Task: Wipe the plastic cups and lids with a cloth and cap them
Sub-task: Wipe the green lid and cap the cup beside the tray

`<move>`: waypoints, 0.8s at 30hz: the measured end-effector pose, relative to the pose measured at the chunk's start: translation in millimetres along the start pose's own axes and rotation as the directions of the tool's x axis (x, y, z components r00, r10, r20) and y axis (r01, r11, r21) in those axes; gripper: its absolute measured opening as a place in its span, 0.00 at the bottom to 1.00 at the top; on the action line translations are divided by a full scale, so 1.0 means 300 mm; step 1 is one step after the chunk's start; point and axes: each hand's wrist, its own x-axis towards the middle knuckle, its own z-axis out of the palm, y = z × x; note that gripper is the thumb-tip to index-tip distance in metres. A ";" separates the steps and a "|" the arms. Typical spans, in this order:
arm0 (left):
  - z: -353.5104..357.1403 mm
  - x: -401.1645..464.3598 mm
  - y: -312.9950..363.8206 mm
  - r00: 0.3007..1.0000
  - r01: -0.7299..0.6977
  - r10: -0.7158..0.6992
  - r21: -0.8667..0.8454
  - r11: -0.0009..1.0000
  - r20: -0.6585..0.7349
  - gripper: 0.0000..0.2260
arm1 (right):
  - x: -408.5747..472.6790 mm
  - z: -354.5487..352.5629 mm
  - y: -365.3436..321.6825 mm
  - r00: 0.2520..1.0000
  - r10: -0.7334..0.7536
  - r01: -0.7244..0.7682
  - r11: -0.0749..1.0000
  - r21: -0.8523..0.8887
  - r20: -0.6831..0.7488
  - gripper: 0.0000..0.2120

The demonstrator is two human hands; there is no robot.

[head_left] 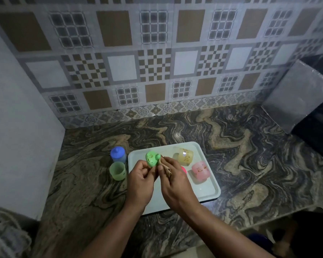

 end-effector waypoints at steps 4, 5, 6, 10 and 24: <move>-0.041 -0.004 -0.002 0.999 0.003 -0.002 -0.009 1.000 0.053 0.09 | 0.040 0.012 -0.009 0.999 0.047 -0.047 0.998 -0.034 -0.008 0.20; -0.052 -0.001 0.000 0.999 0.009 -0.009 -0.001 1.000 0.044 0.08 | 0.028 0.023 -0.019 1.000 0.025 -0.024 0.997 -0.073 0.001 0.20; -0.064 0.004 0.003 0.999 0.012 -0.013 0.020 1.000 0.031 0.06 | 0.004 0.041 -0.027 1.000 -0.019 0.019 0.993 -0.120 0.000 0.20; -0.125 0.007 0.024 0.998 0.020 -0.022 0.039 0.999 0.065 0.07 | -0.016 0.084 -0.045 0.998 -0.052 0.051 0.998 -0.040 -0.041 0.17; -0.211 -0.027 0.137 0.939 0.338 -0.292 -0.633 0.697 0.180 0.09 | -0.026 0.110 -0.131 0.988 -0.155 0.154 0.987 -0.035 -0.012 0.21</move>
